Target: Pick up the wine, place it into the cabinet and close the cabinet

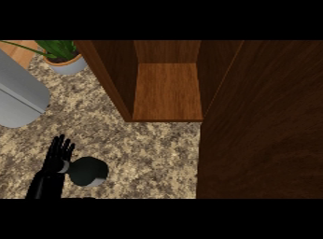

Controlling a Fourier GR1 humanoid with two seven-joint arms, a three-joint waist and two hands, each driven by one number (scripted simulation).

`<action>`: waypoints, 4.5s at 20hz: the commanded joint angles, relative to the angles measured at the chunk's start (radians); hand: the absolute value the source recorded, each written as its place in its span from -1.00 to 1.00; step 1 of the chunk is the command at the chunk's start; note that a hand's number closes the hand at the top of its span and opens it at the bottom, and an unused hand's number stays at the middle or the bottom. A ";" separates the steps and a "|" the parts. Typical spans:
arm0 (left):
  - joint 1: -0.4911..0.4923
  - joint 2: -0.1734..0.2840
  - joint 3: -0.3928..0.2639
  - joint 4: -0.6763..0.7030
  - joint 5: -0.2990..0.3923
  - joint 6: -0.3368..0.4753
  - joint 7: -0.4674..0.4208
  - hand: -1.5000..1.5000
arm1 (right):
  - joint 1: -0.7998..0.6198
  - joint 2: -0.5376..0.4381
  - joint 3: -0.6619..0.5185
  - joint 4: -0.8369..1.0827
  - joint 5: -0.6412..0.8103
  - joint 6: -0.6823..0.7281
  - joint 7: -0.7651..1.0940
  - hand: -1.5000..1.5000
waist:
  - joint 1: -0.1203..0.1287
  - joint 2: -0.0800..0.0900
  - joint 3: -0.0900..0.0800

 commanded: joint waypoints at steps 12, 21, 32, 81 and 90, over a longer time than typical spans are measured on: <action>-0.092 -0.043 0.008 0.238 -0.037 -0.046 -0.136 -1.00 | 0.033 0.007 0.037 -0.217 -0.010 -0.032 0.107 -1.00 | -0.002 -0.001 -0.001; -0.147 -0.076 -0.001 0.305 -0.012 -0.110 -0.174 1.00 | 0.035 -0.019 -0.073 -0.115 -0.110 0.033 0.031 -1.00 | 0.001 0.001 0.000; -0.183 0.042 0.063 0.312 -0.022 -0.151 -0.187 1.00 | 0.058 0.007 -0.039 -0.179 -0.067 0.004 0.059 -1.00 | -0.003 -0.001 0.000; -0.491 -0.117 -0.471 -0.471 -0.163 0.580 0.509 1.00 | 0.133 0.062 0.006 -0.134 -0.034 0.061 -0.026 -1.00 | -0.005 0.000 0.001; -0.682 -0.117 -0.583 -0.278 -0.163 0.857 0.462 1.00 | 0.066 0.051 -0.025 -0.060 -0.044 0.066 -0.026 -1.00 | -0.008 0.002 0.000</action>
